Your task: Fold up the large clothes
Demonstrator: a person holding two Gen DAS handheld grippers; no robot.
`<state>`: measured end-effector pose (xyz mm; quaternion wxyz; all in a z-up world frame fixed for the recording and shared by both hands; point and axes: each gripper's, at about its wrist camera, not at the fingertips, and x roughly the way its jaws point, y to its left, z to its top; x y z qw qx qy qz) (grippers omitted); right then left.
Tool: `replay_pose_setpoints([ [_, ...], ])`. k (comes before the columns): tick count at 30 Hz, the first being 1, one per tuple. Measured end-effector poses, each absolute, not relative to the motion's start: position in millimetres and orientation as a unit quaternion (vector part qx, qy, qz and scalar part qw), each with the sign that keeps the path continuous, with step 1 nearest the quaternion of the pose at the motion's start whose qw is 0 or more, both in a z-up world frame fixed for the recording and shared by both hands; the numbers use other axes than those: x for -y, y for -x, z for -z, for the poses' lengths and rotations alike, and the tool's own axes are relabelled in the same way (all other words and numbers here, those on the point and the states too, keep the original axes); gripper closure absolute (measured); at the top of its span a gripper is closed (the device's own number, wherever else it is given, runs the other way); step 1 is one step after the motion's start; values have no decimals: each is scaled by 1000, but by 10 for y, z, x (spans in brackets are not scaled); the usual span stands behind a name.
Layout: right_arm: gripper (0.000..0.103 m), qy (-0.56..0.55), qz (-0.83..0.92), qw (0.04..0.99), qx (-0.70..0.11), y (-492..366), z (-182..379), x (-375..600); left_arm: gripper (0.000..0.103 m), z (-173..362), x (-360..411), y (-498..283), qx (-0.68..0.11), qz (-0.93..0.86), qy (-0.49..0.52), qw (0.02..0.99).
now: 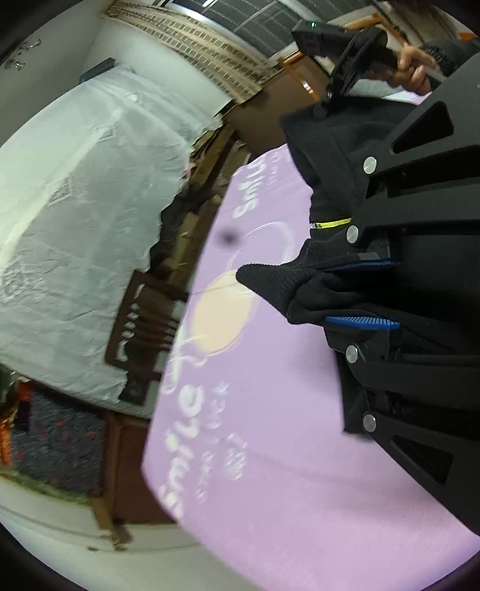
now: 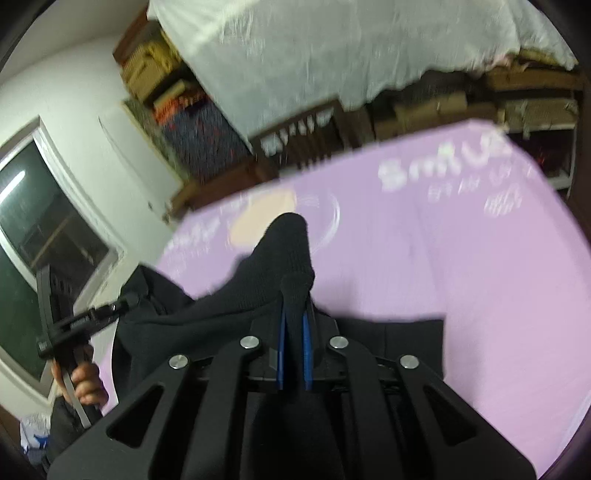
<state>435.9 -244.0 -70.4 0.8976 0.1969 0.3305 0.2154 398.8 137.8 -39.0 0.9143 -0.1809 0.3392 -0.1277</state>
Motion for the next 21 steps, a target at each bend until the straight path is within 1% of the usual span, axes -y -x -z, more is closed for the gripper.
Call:
replay_pose_setpoints([
  [2,96,-198,-203,900,-331,-4419,672,2461,83,484,-1359,-4079,-354,112,171,913],
  [3,96,-195,-187,899,-345,-4498,746,2440,83,577,-1339,-4135,-366,102,163,910],
  [6,96,-187,-146,886,-398,-4687,1125,2363,81,1005,-1308,-4300,-419,77,155,891],
  [7,95,-187,-140,880,-413,-4728,1252,2342,76,1121,-1321,-4321,-426,76,157,888],
  [8,94,-188,-135,874,-427,-4768,1374,2322,76,1151,-1335,-4324,-426,76,161,887],
  [9,95,-185,-129,872,-434,-4791,1485,2293,75,1133,-1345,-4327,-424,77,164,887],
  [12,94,-157,-113,884,-427,-4774,1466,2211,70,1140,-1288,-4321,-422,63,138,894],
  [13,93,-148,-110,886,-425,-4767,1460,2193,65,1128,-1277,-4308,-420,54,130,896],
  [14,93,-146,-109,887,-424,-4748,1460,2183,63,1130,-1284,-4305,-419,47,127,898],
  [17,90,-170,-120,881,-425,-4734,1481,2256,60,1074,-1302,-4271,-420,41,134,896],
  [18,87,-191,-126,877,-424,-4729,1481,2326,58,1025,-1304,-4243,-418,39,137,897],
  [19,80,-204,-125,874,-423,-4709,1471,2371,53,934,-1300,-4170,-409,32,134,902],
  [20,78,-215,-120,873,-421,-4702,1443,2396,49,817,-1279,-4082,-396,28,127,909],
  [21,76,-232,-113,873,-414,-4656,1375,2457,47,691,-1239,-3992,-381,32,116,917],
])
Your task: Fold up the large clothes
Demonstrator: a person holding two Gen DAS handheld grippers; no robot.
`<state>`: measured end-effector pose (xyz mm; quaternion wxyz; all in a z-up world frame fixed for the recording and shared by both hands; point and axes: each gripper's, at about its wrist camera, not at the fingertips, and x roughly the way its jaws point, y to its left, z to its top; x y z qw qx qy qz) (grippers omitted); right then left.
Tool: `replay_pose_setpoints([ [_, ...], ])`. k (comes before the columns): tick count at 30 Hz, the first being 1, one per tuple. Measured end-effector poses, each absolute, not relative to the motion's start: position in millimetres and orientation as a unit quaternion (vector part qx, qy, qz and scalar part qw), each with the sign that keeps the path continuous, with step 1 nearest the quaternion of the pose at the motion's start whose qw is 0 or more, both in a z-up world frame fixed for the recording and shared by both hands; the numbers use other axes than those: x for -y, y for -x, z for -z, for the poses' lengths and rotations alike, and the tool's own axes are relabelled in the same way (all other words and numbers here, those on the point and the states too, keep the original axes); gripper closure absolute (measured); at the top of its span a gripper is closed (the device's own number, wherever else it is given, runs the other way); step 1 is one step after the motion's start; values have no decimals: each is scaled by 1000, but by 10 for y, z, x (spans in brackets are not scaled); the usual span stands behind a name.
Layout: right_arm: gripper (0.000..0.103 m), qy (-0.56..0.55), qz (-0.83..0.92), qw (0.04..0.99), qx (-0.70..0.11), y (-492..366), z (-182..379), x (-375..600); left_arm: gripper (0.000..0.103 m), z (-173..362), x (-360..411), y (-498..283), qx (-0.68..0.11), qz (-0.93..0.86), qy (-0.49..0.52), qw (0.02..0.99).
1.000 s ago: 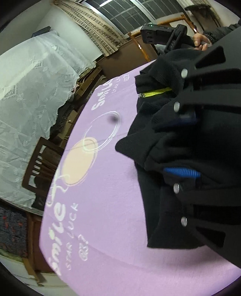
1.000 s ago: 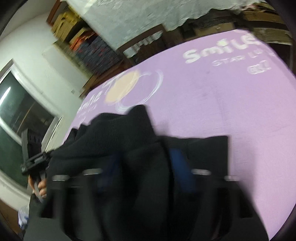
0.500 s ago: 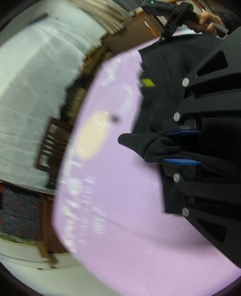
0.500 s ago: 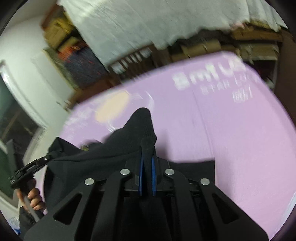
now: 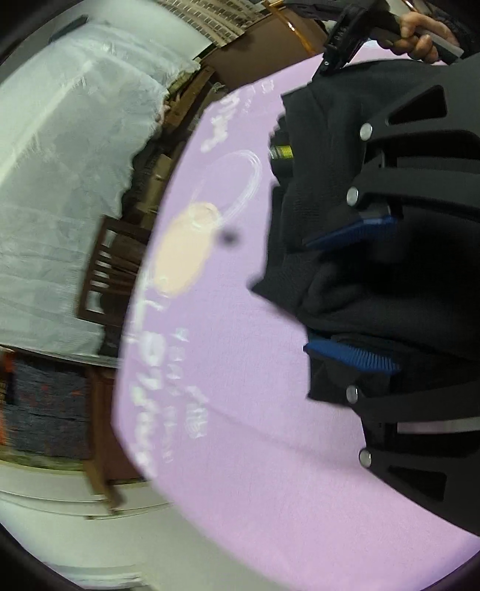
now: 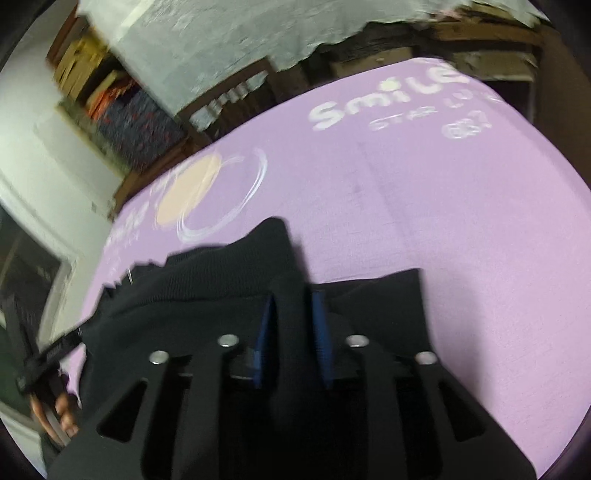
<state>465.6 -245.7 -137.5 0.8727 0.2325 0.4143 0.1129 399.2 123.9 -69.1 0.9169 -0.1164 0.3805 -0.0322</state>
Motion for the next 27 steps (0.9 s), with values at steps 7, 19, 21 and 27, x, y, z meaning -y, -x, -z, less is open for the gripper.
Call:
replay_pose_setpoints([
  [7,75,-202,-166,891,-372,-4319,806,2053,28,263,-636,-3676,-332,78,53,938],
  [19,76,-115,-204,880,-413,-4499,1271,1179,15,1160,-431,-4068,-416,50,34,908],
  [21,76,-99,-201,886,-407,-4473,1270,1144,13,1168,-416,-4093,-417,46,31,907],
  [27,76,-82,-189,893,-401,-4443,1276,1130,9,1184,-420,-4102,-420,32,27,907],
])
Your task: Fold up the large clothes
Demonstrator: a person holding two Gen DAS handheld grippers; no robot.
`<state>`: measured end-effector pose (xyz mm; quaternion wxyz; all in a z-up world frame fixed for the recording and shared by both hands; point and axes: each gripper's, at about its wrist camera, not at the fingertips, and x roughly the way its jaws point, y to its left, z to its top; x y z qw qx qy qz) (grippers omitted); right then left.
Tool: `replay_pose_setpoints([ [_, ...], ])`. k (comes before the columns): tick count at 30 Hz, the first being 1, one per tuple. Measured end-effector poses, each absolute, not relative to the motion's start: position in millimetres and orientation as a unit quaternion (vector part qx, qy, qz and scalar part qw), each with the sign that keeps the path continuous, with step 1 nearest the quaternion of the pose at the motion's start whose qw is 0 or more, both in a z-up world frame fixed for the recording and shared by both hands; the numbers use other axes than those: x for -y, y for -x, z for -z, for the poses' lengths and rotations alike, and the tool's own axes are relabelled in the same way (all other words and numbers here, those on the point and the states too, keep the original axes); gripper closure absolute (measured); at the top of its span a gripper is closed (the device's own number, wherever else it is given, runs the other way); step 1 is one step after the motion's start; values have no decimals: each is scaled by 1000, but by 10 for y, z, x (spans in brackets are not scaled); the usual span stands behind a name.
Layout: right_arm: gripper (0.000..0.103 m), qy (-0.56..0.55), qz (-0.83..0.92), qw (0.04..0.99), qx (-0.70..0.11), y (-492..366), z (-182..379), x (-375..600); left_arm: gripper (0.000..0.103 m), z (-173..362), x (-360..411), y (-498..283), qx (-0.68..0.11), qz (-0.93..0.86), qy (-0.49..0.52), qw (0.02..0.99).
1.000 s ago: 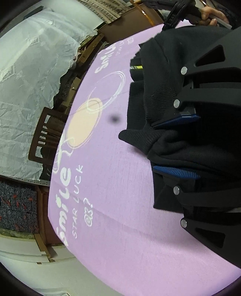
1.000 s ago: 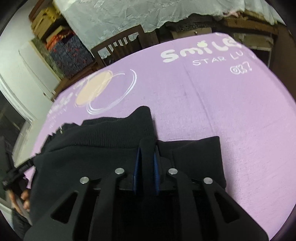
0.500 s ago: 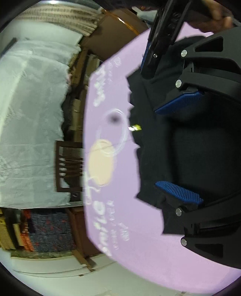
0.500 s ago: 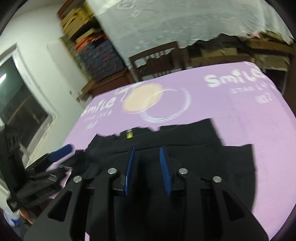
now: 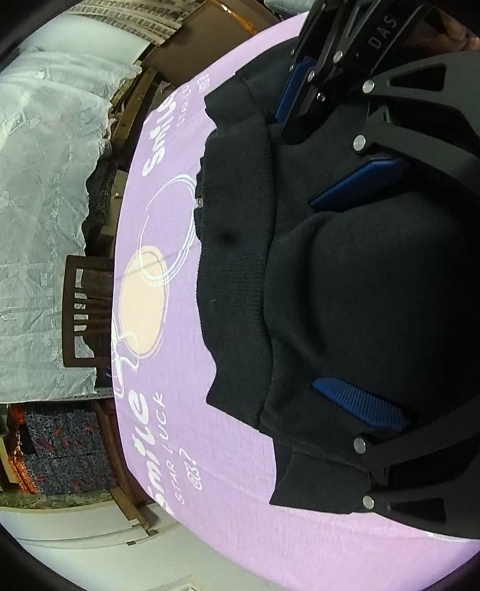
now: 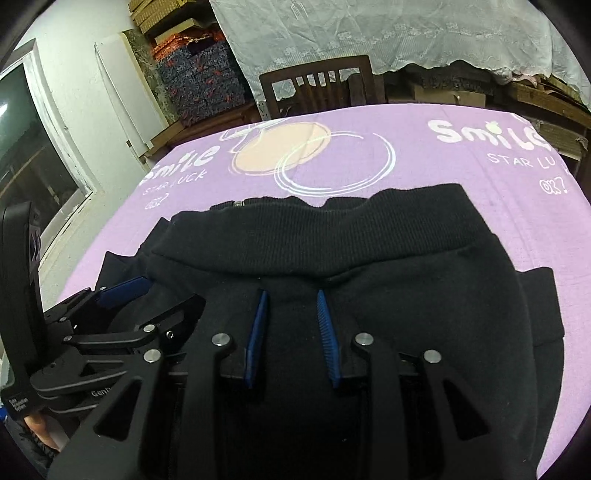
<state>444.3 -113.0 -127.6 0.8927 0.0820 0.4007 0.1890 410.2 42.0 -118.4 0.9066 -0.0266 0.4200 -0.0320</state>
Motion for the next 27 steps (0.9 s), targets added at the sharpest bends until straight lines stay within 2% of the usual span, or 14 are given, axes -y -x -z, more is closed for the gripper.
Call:
replay_pose_setpoints([
  [3,75,-76,-181,884,-424,-4429,1197,1129,12,1089,-465,-3985,-430,30,40,902],
  [6,69,-79,-197,885,-415,-4156,1002,1180,13,921,-460,-3676,-423,61,48,903],
  [10,66,-49,-222,882,-412,-3717,971,1094,13,964,-295,-3293,-411,53,-32,909],
  [13,63,-37,-214,884,-414,-3519,1162,1079,9,1112,-253,-3247,-402,48,-50,913],
  [21,62,-34,-216,889,-402,-3483,1271,1100,8,1162,-259,-3246,-400,41,-39,915],
  [24,61,-46,-223,876,-426,-3558,1232,1145,13,1039,-241,-3188,-402,38,-36,914],
  [27,55,-83,-223,858,-456,-3588,1135,1271,13,853,-210,-3037,-377,33,-49,924],
])
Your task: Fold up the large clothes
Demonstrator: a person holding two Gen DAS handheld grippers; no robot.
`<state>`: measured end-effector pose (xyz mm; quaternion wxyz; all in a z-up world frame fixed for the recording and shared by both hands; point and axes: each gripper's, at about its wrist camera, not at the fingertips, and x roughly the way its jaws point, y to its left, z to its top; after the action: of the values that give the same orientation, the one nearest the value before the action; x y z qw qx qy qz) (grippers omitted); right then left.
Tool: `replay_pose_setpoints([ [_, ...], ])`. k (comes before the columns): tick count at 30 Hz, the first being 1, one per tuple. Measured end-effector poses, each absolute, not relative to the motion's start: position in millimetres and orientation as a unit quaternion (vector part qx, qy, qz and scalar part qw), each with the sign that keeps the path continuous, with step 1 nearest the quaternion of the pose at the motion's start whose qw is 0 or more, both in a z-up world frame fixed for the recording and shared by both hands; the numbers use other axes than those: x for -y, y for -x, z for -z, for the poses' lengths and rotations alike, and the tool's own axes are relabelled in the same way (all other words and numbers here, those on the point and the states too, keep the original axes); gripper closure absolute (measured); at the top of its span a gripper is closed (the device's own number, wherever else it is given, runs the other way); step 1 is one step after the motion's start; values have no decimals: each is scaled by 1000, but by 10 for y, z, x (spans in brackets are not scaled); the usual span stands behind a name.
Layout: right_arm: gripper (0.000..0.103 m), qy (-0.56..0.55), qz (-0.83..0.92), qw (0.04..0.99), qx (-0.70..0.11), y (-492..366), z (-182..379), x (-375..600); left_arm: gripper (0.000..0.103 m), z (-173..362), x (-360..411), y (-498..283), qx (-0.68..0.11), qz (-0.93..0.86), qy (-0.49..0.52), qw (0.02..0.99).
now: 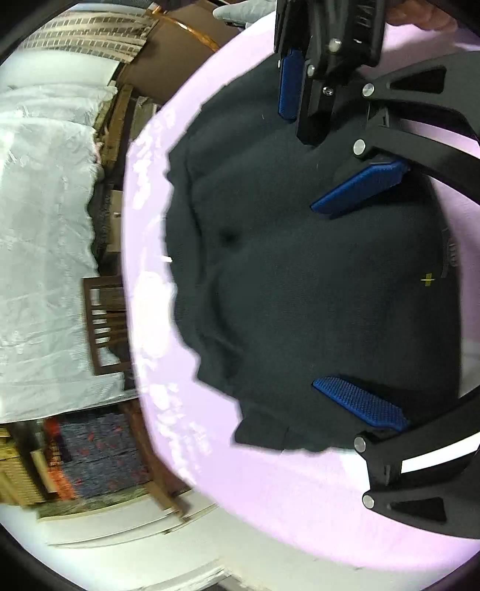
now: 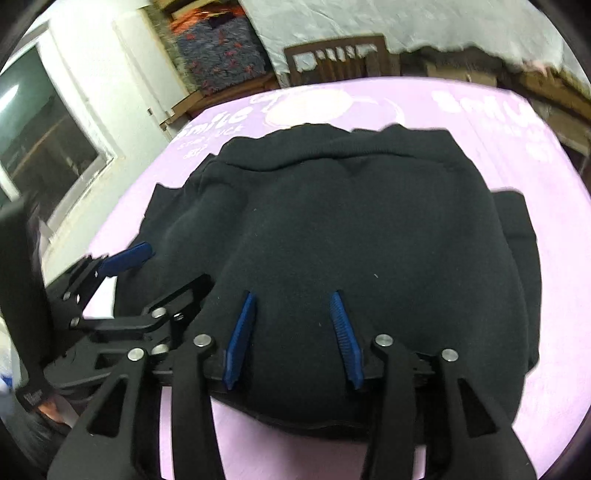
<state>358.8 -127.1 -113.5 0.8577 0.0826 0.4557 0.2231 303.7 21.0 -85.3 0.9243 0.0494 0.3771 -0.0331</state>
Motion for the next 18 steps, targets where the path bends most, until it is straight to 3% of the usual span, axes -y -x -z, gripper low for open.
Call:
replay_pose_setpoints([
  [1,51,-93,-222,857,-456,-3549,1082,1311,13,760,-178,-2952,-360,27,-64,930],
  [10,45,-107,-236,884,-388,-2982,619,1423,13,327,92,-2498,-275,3,-100,956],
  [13,38,-121,-233,892,-368,-2862,524,1529,12,295,144,-2484,-267,-2,-103,958],
  [18,37,-175,-227,891,-353,-2830,543,1771,12,320,208,-2533,-268,-6,-106,957],
])
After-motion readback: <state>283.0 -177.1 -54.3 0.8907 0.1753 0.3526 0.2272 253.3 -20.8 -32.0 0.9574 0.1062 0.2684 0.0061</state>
